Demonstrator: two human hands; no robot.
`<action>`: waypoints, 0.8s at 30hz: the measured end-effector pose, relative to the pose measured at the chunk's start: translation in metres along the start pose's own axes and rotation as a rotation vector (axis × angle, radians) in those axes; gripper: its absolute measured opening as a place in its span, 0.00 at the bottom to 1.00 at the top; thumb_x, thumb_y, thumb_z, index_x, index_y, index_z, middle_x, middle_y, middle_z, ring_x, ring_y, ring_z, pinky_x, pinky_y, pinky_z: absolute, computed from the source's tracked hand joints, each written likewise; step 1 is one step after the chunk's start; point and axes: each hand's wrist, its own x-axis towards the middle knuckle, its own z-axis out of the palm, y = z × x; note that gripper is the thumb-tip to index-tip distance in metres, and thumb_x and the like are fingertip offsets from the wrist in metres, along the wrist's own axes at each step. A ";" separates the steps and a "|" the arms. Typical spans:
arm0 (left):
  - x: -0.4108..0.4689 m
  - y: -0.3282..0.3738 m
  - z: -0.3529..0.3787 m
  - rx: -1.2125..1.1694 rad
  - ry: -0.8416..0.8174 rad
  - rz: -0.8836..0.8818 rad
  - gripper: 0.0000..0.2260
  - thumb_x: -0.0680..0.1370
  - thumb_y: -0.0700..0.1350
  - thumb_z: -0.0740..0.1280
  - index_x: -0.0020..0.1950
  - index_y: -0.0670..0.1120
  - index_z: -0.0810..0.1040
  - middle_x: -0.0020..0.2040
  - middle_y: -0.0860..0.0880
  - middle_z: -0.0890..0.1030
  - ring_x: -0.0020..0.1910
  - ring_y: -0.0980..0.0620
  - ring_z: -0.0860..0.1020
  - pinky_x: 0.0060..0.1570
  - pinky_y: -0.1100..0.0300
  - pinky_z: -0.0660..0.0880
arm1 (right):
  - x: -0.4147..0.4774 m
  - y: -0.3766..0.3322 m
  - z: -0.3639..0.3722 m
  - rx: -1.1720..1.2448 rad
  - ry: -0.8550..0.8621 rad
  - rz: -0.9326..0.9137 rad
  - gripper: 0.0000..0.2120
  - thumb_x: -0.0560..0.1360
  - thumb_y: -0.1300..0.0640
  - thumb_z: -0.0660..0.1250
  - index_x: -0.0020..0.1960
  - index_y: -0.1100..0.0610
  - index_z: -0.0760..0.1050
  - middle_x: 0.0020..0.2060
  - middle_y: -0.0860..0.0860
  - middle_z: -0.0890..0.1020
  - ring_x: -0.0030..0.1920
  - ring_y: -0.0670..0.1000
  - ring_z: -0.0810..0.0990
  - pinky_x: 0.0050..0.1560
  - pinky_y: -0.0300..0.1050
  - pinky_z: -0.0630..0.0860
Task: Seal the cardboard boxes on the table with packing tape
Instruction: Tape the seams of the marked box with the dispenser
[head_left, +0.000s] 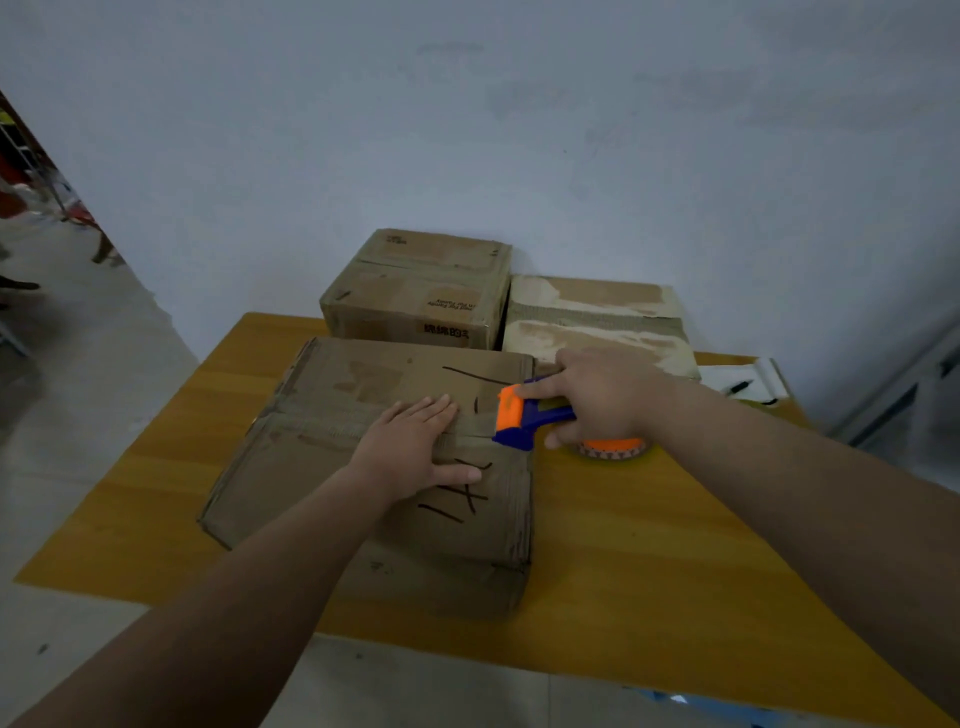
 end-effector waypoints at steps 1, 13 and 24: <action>0.000 0.000 -0.001 0.002 -0.001 -0.004 0.46 0.67 0.76 0.52 0.77 0.52 0.49 0.78 0.54 0.51 0.75 0.56 0.49 0.72 0.56 0.43 | -0.003 0.005 0.000 -0.009 0.004 -0.001 0.34 0.71 0.32 0.62 0.74 0.36 0.56 0.46 0.49 0.63 0.44 0.49 0.65 0.40 0.44 0.62; -0.002 0.072 0.012 -0.008 -0.031 -0.066 0.53 0.62 0.80 0.36 0.76 0.44 0.36 0.77 0.45 0.37 0.75 0.49 0.38 0.70 0.54 0.37 | -0.014 0.020 0.026 -0.020 0.022 0.024 0.29 0.75 0.37 0.62 0.73 0.36 0.58 0.43 0.48 0.64 0.42 0.49 0.66 0.39 0.44 0.61; 0.006 0.099 0.019 -0.056 0.014 -0.189 0.38 0.76 0.62 0.51 0.77 0.44 0.38 0.77 0.44 0.39 0.76 0.49 0.40 0.72 0.53 0.40 | -0.027 0.032 0.037 0.033 0.056 -0.032 0.33 0.72 0.32 0.61 0.74 0.35 0.54 0.46 0.49 0.65 0.44 0.49 0.65 0.40 0.44 0.63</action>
